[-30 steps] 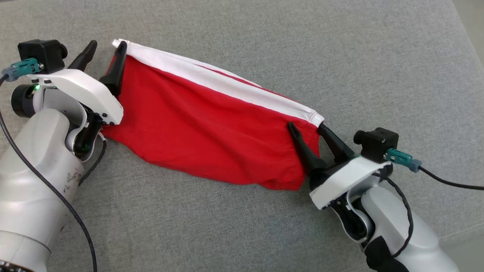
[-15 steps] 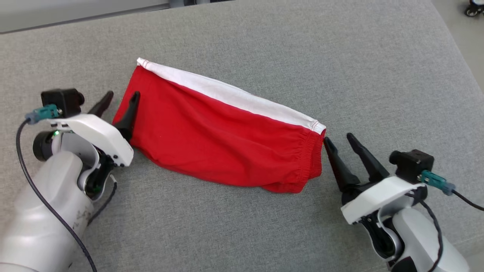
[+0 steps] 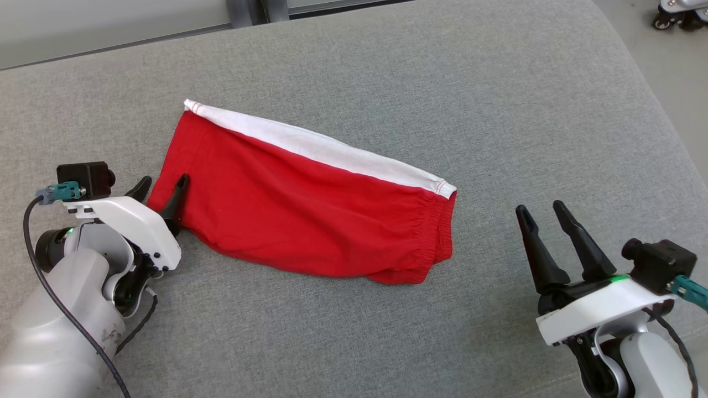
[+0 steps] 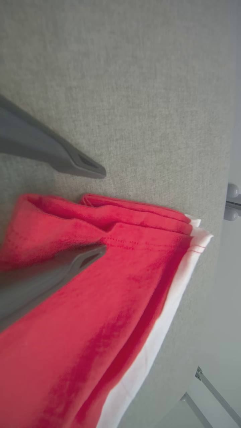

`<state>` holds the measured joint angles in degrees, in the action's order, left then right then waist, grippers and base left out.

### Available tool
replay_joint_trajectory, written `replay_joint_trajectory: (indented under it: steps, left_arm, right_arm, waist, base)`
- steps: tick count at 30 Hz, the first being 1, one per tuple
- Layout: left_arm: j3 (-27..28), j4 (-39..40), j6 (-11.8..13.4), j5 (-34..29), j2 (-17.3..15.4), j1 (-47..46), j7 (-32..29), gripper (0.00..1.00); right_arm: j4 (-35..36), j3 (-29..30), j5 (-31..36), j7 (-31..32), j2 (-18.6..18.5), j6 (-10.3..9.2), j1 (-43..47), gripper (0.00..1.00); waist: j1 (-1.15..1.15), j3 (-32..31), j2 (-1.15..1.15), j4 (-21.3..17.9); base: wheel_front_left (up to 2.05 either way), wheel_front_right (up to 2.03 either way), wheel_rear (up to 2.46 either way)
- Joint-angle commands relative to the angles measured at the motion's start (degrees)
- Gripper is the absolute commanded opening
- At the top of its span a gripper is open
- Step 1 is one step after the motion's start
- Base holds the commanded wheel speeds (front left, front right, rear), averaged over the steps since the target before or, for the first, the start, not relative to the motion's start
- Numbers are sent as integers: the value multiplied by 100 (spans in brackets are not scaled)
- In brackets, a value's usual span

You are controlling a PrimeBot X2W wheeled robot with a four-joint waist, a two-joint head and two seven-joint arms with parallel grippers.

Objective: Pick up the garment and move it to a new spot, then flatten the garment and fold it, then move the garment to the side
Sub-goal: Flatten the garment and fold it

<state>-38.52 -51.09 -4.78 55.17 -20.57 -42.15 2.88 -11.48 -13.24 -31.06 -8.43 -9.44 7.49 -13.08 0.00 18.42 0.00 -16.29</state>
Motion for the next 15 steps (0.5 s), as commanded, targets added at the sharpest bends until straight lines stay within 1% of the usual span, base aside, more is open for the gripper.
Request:
replay_joint_trajectory:
  steps: [1,3,4,5,6,7,8,15]
  left_arm:
    - [-62,-73,4,40,-20,89,-142,100]
    - [-97,-75,-16,42,7,116,-224,100]
    - [-111,-71,-22,45,16,127,-251,94]
    - [-120,-65,-25,52,27,140,-265,52]
    - [-126,-59,-20,60,43,153,-275,46]
    - [-126,-59,-20,60,43,153,-275,46]
    - [-138,-47,-26,56,52,162,-272,0]
    - [-124,152,-101,109,118,260,-23,0]
  right_arm:
    - [210,128,60,91,35,1,129,100]
    - [403,237,117,151,84,1,229,100]
    - [490,289,140,199,102,1,270,100]
    - [555,341,165,217,126,1,304,100]
    - [624,386,194,248,151,1,330,100]
    - [624,386,194,248,151,1,330,100]
    - [687,438,215,255,174,1,347,100]
    - [945,694,343,398,272,1,451,100]
  waist:
    - [0,-7,0,-19]
    - [0,-21,0,-22]
    - [0,-30,0,-20]
    - [0,-43,0,-15]
    - [0,-58,0,-9]
    - [0,-58,0,-9]
    - [0,-72,0,-1]
    - [0,-217,0,139]
  base:
    - [0,0,0]
    - [0,0,0]
    - [0,0,0]
    - [0,0,0]
    - [0,0,0]
    - [0,0,0]
    - [0,0,0]
    - [0,0,0]
